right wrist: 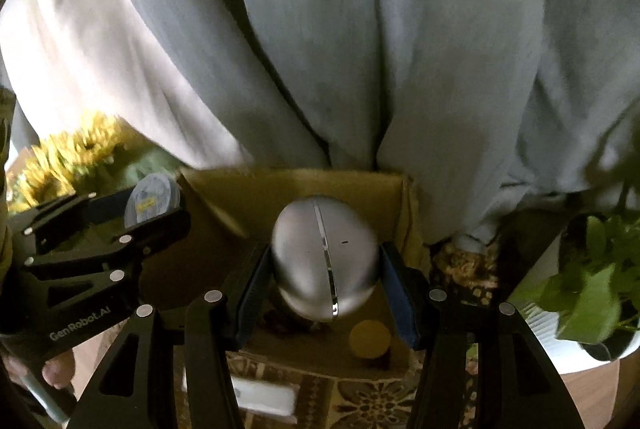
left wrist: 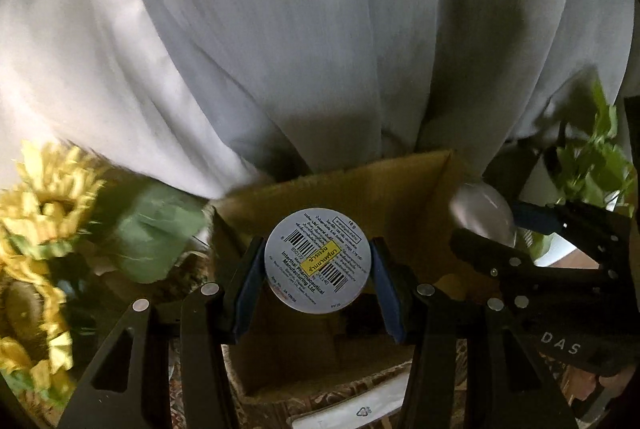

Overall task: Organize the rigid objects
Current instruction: 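Carry the silver egg and tape roll over the cardboard box with both tools, then open both tools to drop the egg and tape roll into the box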

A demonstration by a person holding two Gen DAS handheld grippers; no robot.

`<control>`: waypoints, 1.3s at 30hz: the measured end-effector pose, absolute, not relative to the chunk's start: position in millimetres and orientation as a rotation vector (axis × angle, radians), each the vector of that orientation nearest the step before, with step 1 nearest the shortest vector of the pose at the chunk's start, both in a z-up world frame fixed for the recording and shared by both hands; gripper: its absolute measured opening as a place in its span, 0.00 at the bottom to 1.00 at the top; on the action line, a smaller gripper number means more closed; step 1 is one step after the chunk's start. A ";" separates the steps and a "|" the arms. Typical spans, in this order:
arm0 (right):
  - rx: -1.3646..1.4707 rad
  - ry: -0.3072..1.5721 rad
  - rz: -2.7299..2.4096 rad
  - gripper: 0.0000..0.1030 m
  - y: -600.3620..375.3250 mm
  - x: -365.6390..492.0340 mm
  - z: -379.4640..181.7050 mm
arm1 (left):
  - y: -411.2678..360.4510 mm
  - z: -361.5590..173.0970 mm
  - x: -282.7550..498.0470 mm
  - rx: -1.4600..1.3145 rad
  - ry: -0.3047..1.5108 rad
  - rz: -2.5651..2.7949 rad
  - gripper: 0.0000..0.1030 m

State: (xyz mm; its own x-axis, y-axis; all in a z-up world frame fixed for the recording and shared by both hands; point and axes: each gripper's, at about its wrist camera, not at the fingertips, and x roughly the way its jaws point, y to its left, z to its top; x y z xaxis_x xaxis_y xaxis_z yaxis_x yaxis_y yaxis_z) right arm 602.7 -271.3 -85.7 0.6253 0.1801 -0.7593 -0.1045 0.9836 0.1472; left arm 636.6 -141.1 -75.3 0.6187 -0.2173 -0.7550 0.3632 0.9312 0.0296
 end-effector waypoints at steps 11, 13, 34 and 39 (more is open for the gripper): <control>0.041 0.985 0.169 0.54 -272.7 620.9 -116.9 | -149.3 -110.7 657.1 0.230 0.989 -0.353 0.50; 0.033 0.987 0.172 0.54 -271.4 621.3 -117.8 | -147.2 -111.4 656.0 0.220 0.994 -0.356 0.56; 0.004 0.731 -0.002 0.73 -260.6 544.0 -65.5 | -104.0 -50.4 554.7 0.238 0.618 -0.168 0.83; -0.001 0.670 -0.032 0.77 -253.5 512.4 -49.4 | -96.2 -41.6 521.6 0.227 0.570 -0.178 0.86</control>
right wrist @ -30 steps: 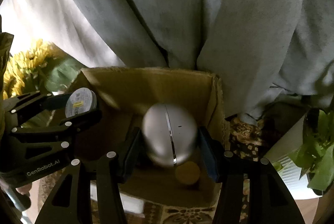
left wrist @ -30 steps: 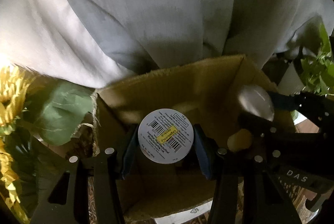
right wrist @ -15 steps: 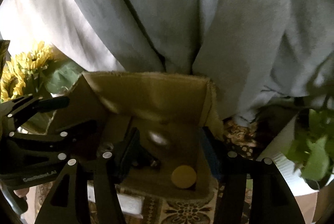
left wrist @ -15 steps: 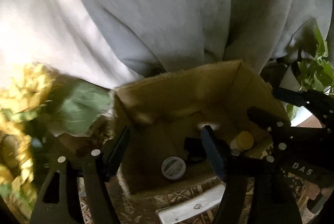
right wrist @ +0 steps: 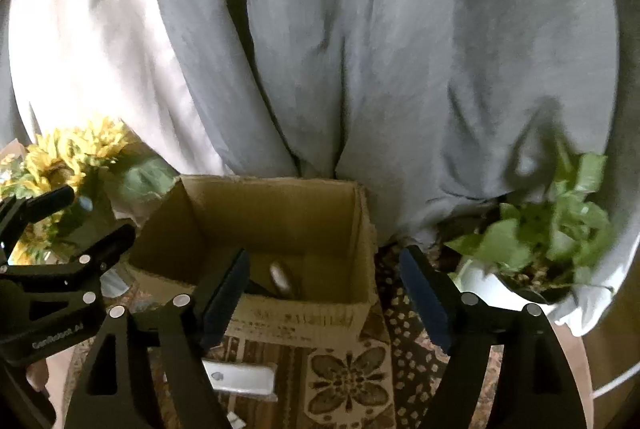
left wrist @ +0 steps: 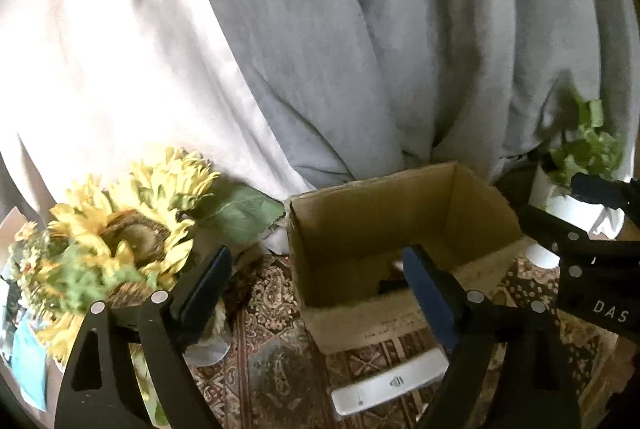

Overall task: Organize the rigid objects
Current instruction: 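Open both tools to drop the egg and tape roll into the box, then move both tools back toward the lamp and figurine on the rug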

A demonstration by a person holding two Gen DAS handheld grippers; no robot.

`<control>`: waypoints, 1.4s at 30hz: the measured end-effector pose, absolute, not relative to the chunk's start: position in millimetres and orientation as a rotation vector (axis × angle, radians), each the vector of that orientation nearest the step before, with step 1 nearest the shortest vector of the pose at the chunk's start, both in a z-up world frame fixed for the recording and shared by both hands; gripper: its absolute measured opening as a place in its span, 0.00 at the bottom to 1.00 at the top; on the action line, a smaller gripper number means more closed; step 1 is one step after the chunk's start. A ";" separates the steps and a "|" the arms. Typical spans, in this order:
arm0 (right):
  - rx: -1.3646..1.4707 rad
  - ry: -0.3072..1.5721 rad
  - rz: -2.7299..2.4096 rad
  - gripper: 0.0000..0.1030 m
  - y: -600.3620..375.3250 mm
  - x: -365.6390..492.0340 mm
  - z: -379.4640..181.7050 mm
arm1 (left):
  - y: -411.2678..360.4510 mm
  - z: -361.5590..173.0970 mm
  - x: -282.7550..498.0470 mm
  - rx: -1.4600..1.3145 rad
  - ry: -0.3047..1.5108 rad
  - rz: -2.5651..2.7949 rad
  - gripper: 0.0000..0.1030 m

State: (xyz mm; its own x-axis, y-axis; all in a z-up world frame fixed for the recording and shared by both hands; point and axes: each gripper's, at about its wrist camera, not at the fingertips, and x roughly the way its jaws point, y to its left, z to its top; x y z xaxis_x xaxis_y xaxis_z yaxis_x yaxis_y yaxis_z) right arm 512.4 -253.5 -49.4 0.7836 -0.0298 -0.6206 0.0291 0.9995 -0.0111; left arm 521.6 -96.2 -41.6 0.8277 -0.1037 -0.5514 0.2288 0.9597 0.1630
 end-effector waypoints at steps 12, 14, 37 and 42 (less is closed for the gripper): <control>0.030 0.615 -0.048 0.80 -244.5 432.7 -33.1 | -87.0 -33.7 446.3 0.217 0.509 -0.182 0.86; 0.032 0.618 -0.048 0.80 -244.9 420.8 -33.4 | -86.1 -34.8 436.8 0.217 0.513 -0.183 0.86; 0.103 0.738 -0.083 0.80 -232.3 322.1 -82.7 | -80.3 -77.4 362.1 0.285 0.597 -0.276 0.86; 0.135 0.790 -0.116 0.80 -227.1 312.7 -100.9 | -78.3 -93.6 364.8 0.303 0.637 -0.333 0.84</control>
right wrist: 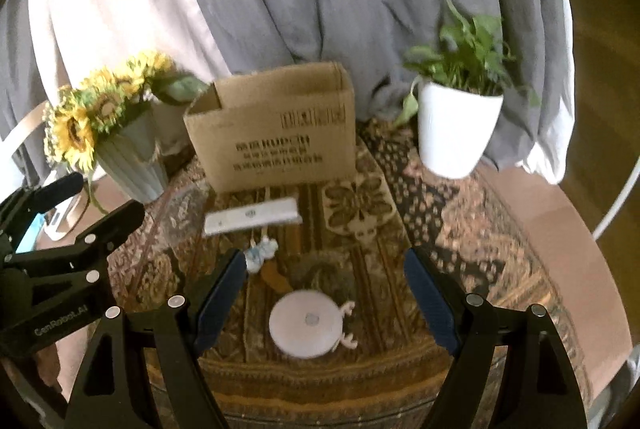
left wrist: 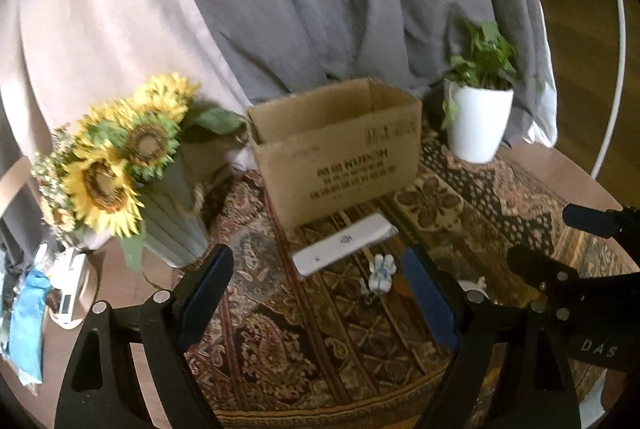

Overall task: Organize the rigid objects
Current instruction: 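Move both tools back toward the lamp and figurine on the rug, then grasp the white round lamp with the right tool while the left tool grasps the figurine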

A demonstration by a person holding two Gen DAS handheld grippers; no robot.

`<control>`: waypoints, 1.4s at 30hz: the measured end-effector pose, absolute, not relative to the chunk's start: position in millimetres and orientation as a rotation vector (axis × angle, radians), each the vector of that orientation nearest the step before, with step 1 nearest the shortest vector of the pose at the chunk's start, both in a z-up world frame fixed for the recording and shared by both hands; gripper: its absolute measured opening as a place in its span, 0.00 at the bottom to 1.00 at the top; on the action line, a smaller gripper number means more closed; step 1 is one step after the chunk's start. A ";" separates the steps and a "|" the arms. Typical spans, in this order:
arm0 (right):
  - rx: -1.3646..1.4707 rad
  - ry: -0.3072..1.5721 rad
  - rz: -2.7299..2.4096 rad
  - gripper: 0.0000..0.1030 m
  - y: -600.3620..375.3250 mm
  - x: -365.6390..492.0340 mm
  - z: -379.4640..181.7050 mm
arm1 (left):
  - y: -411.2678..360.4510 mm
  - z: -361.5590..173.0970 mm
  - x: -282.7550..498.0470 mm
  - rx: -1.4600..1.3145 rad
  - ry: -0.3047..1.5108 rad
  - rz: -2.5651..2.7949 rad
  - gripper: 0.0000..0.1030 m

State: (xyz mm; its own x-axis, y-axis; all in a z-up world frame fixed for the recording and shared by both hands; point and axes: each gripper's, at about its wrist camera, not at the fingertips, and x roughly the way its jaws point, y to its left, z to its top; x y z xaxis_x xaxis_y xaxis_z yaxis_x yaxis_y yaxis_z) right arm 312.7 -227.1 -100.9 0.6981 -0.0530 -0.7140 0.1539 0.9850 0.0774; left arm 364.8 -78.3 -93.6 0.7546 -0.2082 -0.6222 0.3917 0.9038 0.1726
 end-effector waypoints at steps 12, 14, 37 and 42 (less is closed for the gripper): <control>0.214 0.865 -0.126 0.80 -211.7 307.2 -142.6 | -74.0 -123.0 372.3 0.336 0.658 -0.391 0.80; 0.211 0.860 -0.133 0.80 -210.1 306.9 -147.6 | -75.7 -128.2 374.0 0.341 0.652 -0.401 0.79; 0.209 0.909 -0.168 0.80 -208.7 321.5 -205.6 | -109.2 -208.2 413.4 0.366 0.770 -0.533 0.61; 0.190 0.925 -0.163 0.80 -206.1 329.9 -214.5 | -113.9 -218.7 426.4 0.346 0.801 -0.536 0.55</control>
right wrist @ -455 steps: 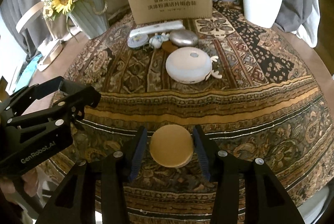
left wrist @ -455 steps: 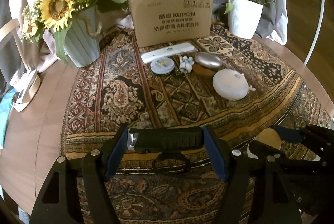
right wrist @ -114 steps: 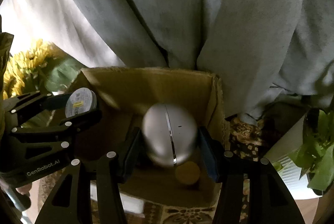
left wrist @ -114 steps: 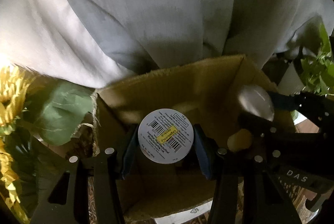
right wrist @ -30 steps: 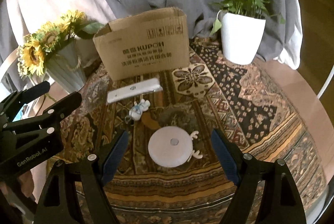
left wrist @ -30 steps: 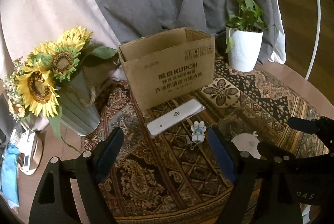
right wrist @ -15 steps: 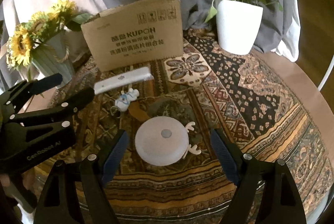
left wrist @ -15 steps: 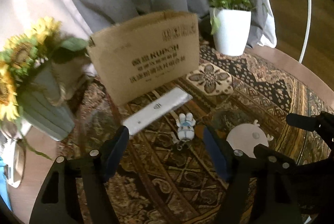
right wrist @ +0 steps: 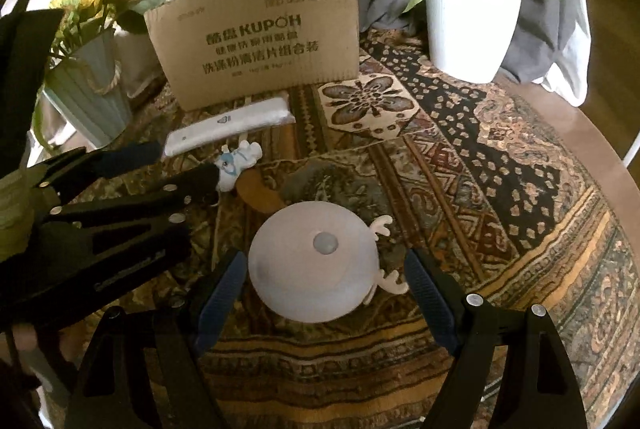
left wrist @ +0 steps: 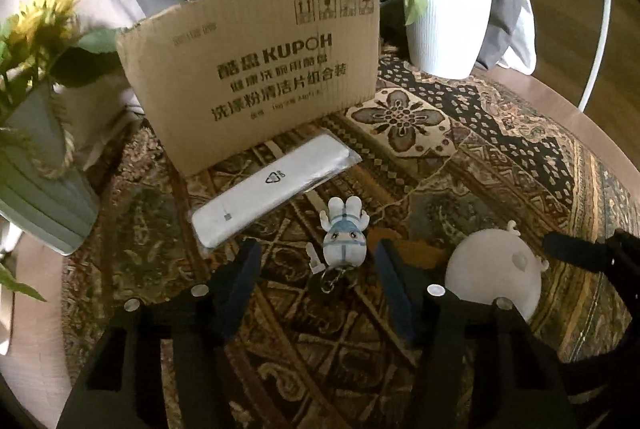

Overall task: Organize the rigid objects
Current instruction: 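Grasp the white round lamp with the right tool while the left tool grasps the figurine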

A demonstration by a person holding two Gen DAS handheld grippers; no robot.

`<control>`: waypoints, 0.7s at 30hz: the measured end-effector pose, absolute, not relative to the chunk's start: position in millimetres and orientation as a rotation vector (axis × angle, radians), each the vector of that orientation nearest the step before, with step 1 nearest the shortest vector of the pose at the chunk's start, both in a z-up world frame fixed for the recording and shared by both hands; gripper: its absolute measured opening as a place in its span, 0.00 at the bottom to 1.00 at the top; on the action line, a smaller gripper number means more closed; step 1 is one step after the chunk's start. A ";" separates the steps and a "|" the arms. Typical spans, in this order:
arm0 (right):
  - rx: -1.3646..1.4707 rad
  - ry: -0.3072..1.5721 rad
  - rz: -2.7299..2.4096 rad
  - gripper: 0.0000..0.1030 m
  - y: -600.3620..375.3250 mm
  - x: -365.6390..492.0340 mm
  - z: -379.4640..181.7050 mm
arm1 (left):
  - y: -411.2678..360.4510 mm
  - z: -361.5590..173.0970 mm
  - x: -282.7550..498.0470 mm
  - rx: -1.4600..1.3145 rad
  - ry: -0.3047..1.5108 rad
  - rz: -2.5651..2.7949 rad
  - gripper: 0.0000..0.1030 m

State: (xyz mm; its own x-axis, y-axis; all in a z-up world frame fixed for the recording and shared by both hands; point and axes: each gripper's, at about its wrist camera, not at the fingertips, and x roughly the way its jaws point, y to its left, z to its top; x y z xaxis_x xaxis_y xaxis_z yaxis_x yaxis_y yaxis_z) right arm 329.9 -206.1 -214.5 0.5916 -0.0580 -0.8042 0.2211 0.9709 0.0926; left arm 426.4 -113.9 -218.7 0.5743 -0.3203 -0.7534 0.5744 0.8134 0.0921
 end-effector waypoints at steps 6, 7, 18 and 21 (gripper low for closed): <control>0.213 0.934 -0.154 0.80 -209.3 339.2 -221.0 | -119.3 -226.2 436.5 0.328 0.818 -0.543 0.53; 0.212 0.934 -0.152 0.80 -209.1 340.4 -221.5 | -120.3 -227.2 437.5 0.327 0.821 -0.543 0.52; 0.209 0.950 -0.141 0.80 -207.8 347.0 -228.2 | -127.0 -234.5 444.3 0.304 0.824 -0.568 0.38; 0.204 0.946 -0.134 0.77 -206.9 346.8 -227.8 | -126.5 -234.6 443.8 0.299 0.824 -0.581 0.33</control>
State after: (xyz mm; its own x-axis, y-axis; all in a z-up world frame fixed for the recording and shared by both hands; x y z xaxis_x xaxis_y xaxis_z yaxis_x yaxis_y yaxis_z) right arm 346.8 -206.9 -227.8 0.5787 -0.0242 -0.8152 0.2027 0.9725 0.1150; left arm 443.8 -126.5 -234.6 0.5367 -0.3677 -0.7594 0.5919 0.8055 0.0284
